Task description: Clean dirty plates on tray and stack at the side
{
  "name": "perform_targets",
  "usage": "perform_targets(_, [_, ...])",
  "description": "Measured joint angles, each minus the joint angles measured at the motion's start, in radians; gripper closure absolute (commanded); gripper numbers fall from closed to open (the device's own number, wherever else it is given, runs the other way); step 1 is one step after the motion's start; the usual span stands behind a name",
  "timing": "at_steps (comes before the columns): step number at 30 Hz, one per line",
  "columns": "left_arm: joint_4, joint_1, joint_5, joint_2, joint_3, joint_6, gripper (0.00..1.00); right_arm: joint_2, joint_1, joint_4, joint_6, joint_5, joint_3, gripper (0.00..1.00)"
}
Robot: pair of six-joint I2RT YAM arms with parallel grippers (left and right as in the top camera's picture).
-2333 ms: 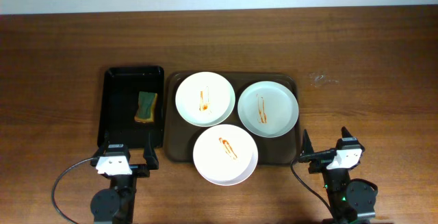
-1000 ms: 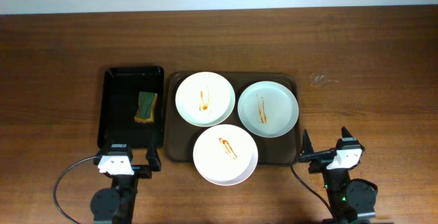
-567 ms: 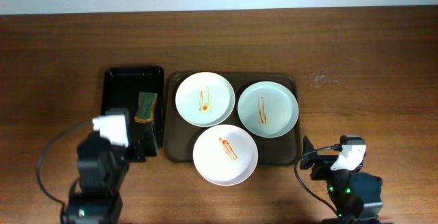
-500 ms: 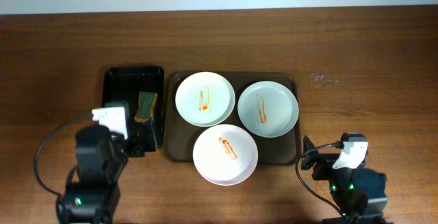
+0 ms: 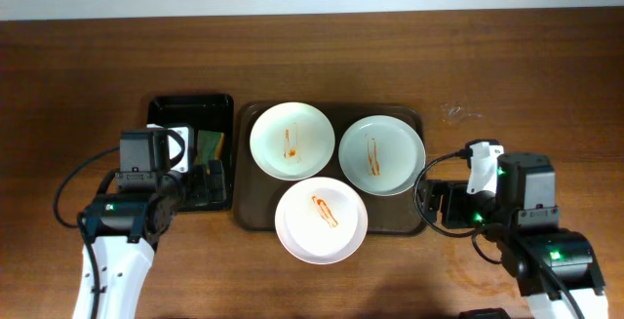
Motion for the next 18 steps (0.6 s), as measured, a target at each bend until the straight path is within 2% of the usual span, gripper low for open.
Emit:
perform_targets(3, [0.012, 0.000, 0.000, 0.002, 0.009, 0.000, 0.09, 0.000, 0.000, -0.004, 0.004, -0.027, 0.000, 0.18])
perform_targets(7, [0.005, 0.000, -0.015, 0.119, 0.202, 0.000, 0.12, 0.006, 0.013, -0.034, 0.005, -0.058, 0.002, 0.22])
perform_targets(8, [0.004, 0.000, -0.031, 0.163, 0.248, 0.000, 0.15, 0.019, 0.036, -0.043, 0.005, -0.061, 0.002, 0.22])
perform_targets(10, [0.019, 0.000, -0.056, 0.266, 0.290, 0.001, 0.28, 0.066, 0.090, -0.050, 0.005, -0.066, 0.003, 0.30])
perform_targets(14, [0.047, 0.000, -0.075, 0.467, 0.290, -0.003, 0.26, 0.216, 0.167, -0.043, 0.016, -0.077, 0.005, 0.31])
perform_targets(16, [0.054, 0.000, -0.077, 0.531, 0.290, -0.003, 0.26, 0.314, 0.178, -0.030, 0.023, -0.090, 0.005, 0.41])
perform_targets(18, [0.069, 0.000, -0.080, 0.576, 0.290, -0.003, 0.26, 0.404, 0.186, 0.003, 0.027, -0.120, 0.005, 0.46])
